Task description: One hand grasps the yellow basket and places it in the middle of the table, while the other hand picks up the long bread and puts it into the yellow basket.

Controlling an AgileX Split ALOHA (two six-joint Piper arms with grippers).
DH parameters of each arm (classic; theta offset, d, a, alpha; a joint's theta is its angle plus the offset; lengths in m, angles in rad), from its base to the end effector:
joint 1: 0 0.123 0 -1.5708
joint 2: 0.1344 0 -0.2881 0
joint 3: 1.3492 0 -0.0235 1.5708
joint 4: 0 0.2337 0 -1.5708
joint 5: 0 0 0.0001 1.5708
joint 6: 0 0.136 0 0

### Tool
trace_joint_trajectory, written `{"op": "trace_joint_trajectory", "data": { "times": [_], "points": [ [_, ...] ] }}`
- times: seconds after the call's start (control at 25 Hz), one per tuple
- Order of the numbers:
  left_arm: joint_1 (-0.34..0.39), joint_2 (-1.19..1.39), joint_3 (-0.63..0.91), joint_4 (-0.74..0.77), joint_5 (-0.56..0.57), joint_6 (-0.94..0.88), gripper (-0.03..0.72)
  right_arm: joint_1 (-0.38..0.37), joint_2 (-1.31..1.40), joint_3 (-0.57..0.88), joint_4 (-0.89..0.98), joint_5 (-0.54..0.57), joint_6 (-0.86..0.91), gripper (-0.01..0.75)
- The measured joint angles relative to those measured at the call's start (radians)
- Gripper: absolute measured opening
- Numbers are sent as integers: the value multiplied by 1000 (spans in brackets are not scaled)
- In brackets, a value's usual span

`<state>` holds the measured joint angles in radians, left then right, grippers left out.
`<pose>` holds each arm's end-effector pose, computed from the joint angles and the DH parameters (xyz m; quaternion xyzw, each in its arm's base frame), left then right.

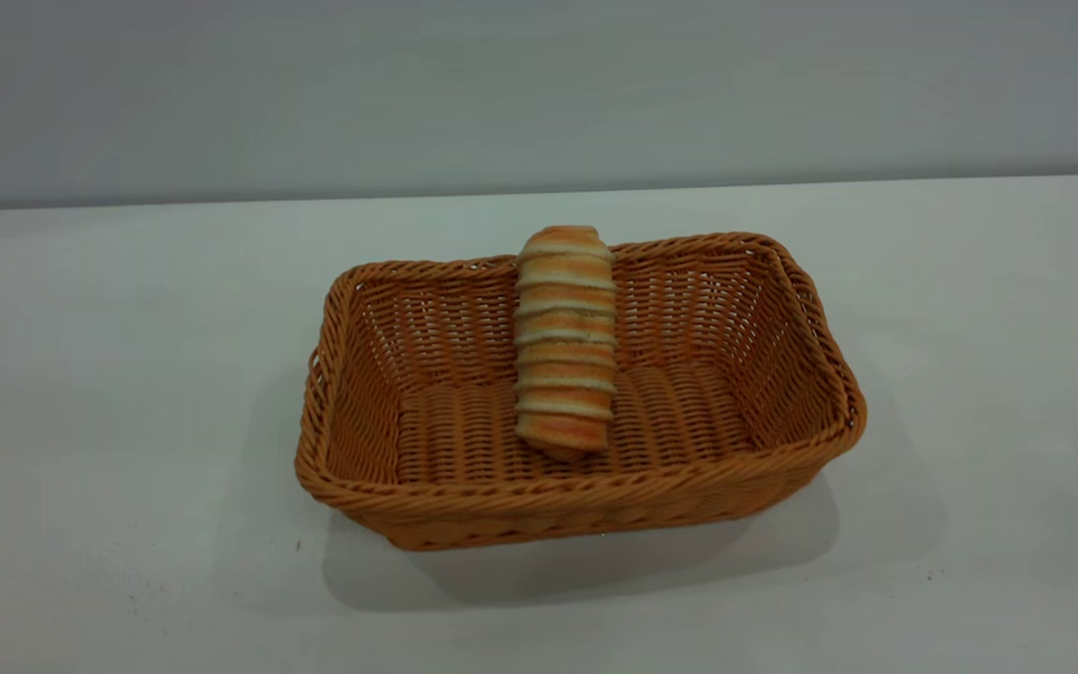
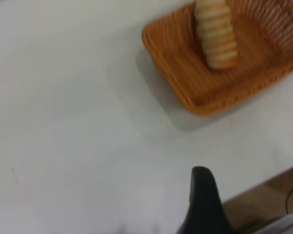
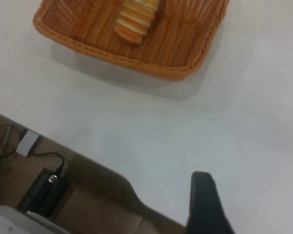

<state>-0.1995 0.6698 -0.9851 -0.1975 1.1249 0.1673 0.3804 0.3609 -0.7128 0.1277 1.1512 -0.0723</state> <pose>0.1001 -0.0448 0.3559 0.1633 0.8921 -0.1052 0.4079 0.0410 0.0334 0.2925 -0.2042 0.8841 0.1268 0.4007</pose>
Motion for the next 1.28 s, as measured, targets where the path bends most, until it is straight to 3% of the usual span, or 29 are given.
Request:
{"op": "trace_joint_trajectory", "data": {
  "times": [0.28, 0.56, 1.28],
  "points": [
    [0, -236, 221, 0, 6, -27, 544, 0, -218, 141, -69, 3, -1, 536],
    [0, -436, 328, 1, 17, -28, 544, 0, -345, 212, -117, 4, 7, 536],
    [0, -558, 402, 93, 38, -28, 544, 0, -372, 241, -128, -10, 14, 536]
  ]
}}
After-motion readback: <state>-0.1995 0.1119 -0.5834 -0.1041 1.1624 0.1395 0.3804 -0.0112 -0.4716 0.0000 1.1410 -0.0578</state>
